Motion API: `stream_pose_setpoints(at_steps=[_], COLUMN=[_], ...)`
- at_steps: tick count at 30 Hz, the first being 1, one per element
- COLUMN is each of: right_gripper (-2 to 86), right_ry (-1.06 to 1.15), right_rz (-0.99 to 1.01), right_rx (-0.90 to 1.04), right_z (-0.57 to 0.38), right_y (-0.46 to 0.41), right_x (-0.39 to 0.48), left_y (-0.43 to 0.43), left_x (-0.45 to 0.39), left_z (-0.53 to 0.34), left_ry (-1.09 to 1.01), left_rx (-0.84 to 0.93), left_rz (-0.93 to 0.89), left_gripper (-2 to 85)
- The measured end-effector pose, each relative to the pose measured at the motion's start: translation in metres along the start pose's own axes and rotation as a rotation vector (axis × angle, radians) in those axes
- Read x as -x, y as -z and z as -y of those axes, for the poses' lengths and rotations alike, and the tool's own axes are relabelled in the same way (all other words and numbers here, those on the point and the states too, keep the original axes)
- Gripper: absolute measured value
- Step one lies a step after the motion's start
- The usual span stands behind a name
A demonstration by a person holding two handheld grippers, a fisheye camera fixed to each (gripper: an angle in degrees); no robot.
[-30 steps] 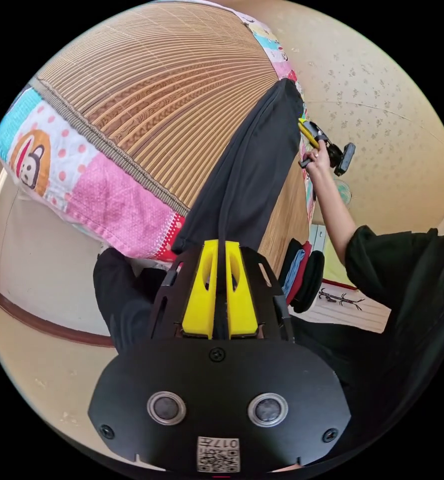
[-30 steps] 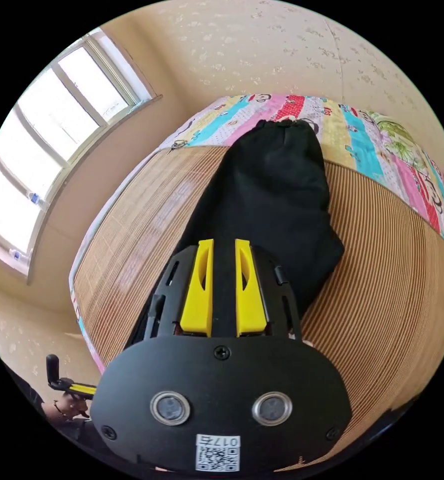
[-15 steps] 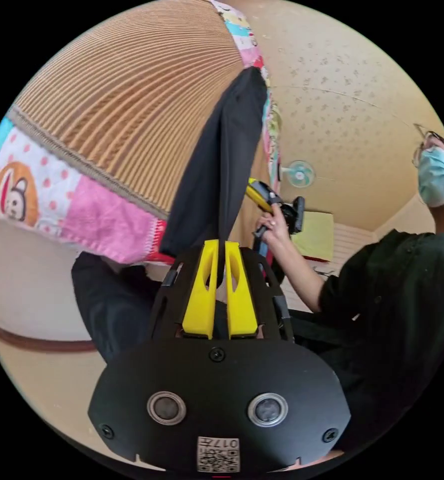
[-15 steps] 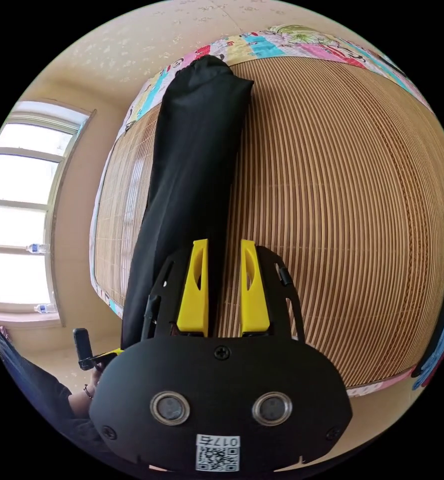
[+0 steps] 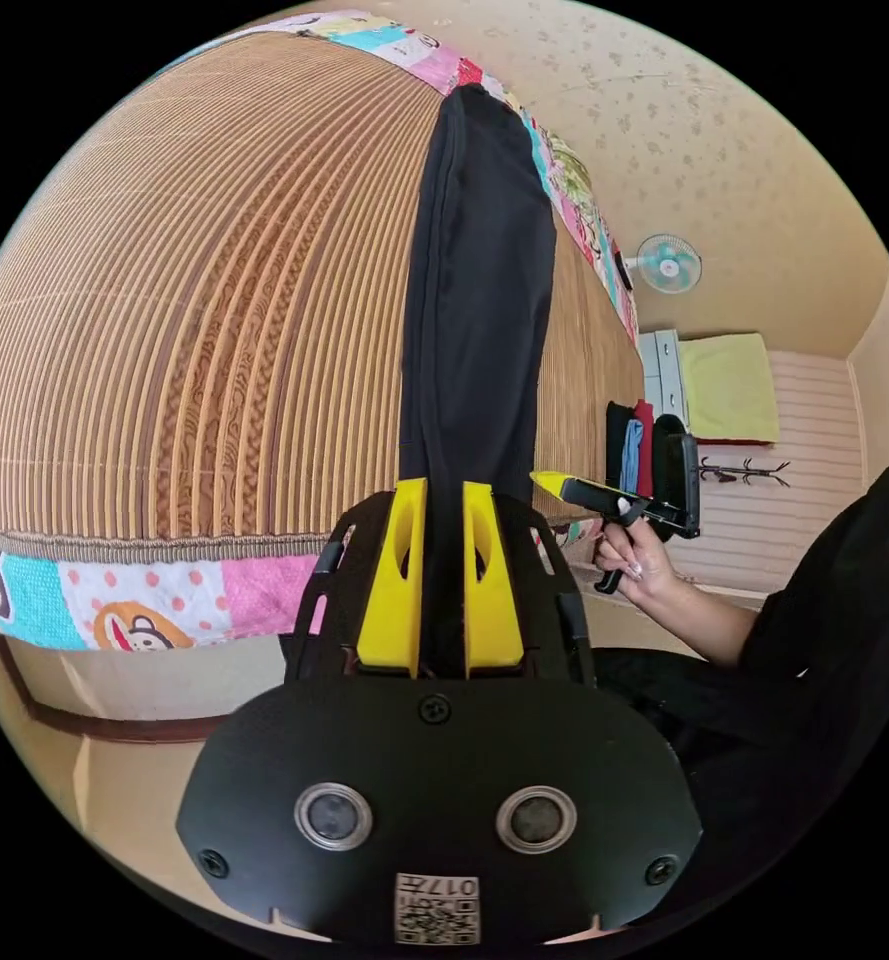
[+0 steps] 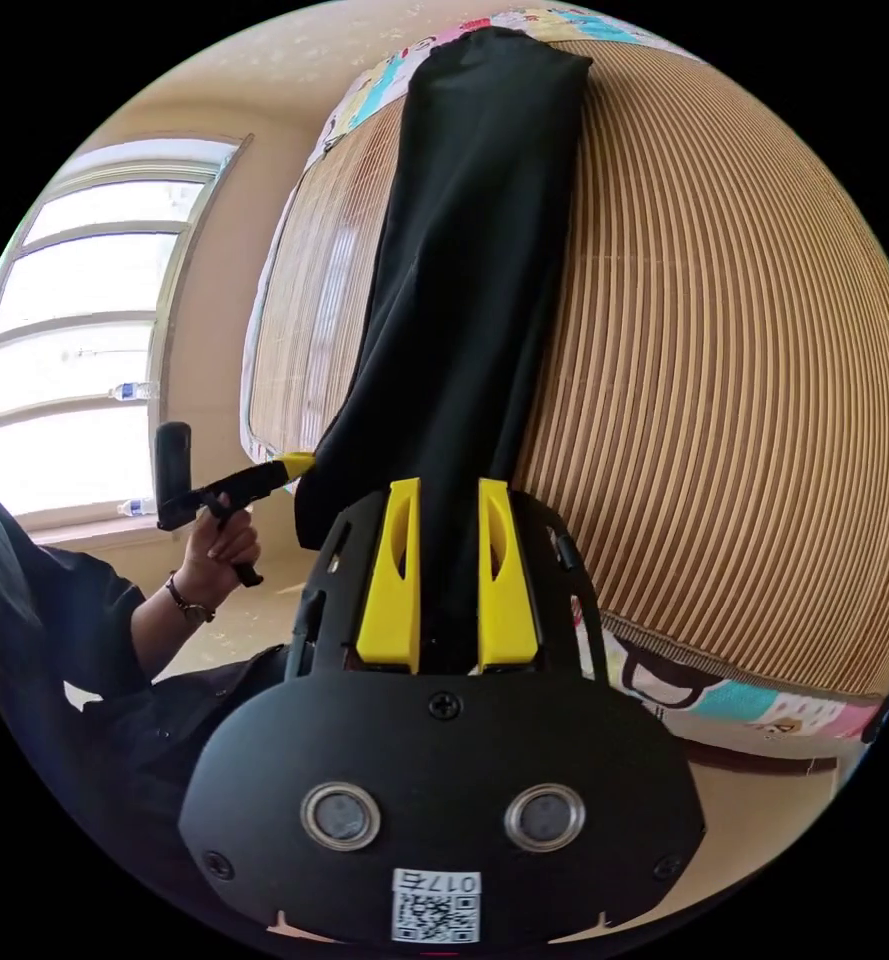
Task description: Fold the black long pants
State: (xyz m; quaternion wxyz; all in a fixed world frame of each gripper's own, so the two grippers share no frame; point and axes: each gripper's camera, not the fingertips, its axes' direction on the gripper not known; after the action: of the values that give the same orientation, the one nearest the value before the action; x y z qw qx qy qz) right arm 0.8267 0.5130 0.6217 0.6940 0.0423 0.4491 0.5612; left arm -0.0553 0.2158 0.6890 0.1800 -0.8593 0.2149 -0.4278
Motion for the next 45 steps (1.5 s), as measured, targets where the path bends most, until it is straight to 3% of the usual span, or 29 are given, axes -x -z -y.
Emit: stream_pose_setpoints(at_steps=[3, 8, 11, 13, 14, 16, 19, 22, 29, 33, 36, 40, 45], right_gripper=[7.6, 3.3, 2.6, 2.5, 2.5, 2.5, 3.0, 4.5, 8.9, 10.7, 11.5, 12.3, 12.8], right_ry=[-0.009, -0.023, 0.004, 0.008, -0.011, 0.006, -0.043, -0.086, -0.078, -0.082, -0.04, 0.029, 0.076], right_rz=[0.014, 0.04, 0.229, 0.27, 0.203, 0.162, 0.121, 0.132, 0.147, 0.305, 0.429, 0.401, 0.325], right_rx=[0.025, 0.055, -0.001, 0.007, 0.019, 0.016, 0.098, 0.153, -0.078, -0.191, -0.285, -0.287, -0.223], right_z=[-0.023, -0.041, -0.051, -0.059, -0.066, -0.076, -0.08, -0.081, -0.061, 0.012, 0.083, 0.157, 0.163], right_y=[-0.005, 0.004, 0.042, 0.06, 0.068, 0.071, 0.052, 0.045, 0.125, 0.153, 0.177, 0.197, 0.197], right_x=[0.008, 0.007, 0.005, -0.001, -0.007, -0.015, -0.032, -0.04, -0.064, -0.121, -0.148, -0.14, -0.105], left_y=[-0.012, -0.012, 0.011, 0.029, 0.03, 0.023, 0.0, -0.003, 0.04, 0.03, 0.026, 0.022, 0.008], left_x=[-0.014, -0.026, -0.035, -0.024, -0.021, -0.028, -0.034, -0.046, -0.061, -0.047, -0.048, -0.067, -0.101], left_z=[-0.014, -0.03, -0.037, -0.047, -0.049, -0.057, -0.061, -0.064, -0.025, 0.063, 0.133, 0.207, 0.201], left_ry=[0.063, 0.096, -0.043, -0.025, -0.002, -0.008, 0.029, 0.059, 0.039, -0.007, -0.06, -0.16, -0.223], left_rx=[0.034, 0.045, -0.043, -0.141, -0.145, -0.048, 0.069, 0.059, -0.149, -0.135, -0.157, -0.144, -0.045], left_rz=[0.055, -0.054, -0.36, -0.626, -0.629, -0.392, -0.181, -0.082, -0.147, -0.272, -0.242, -0.187, -0.115], left_gripper=[5.4, 2.5, 1.3, 0.9, 0.9, 0.9, 1.6, 3.6, 10.1, 12.9, 14.5, 13.6, 12.4])
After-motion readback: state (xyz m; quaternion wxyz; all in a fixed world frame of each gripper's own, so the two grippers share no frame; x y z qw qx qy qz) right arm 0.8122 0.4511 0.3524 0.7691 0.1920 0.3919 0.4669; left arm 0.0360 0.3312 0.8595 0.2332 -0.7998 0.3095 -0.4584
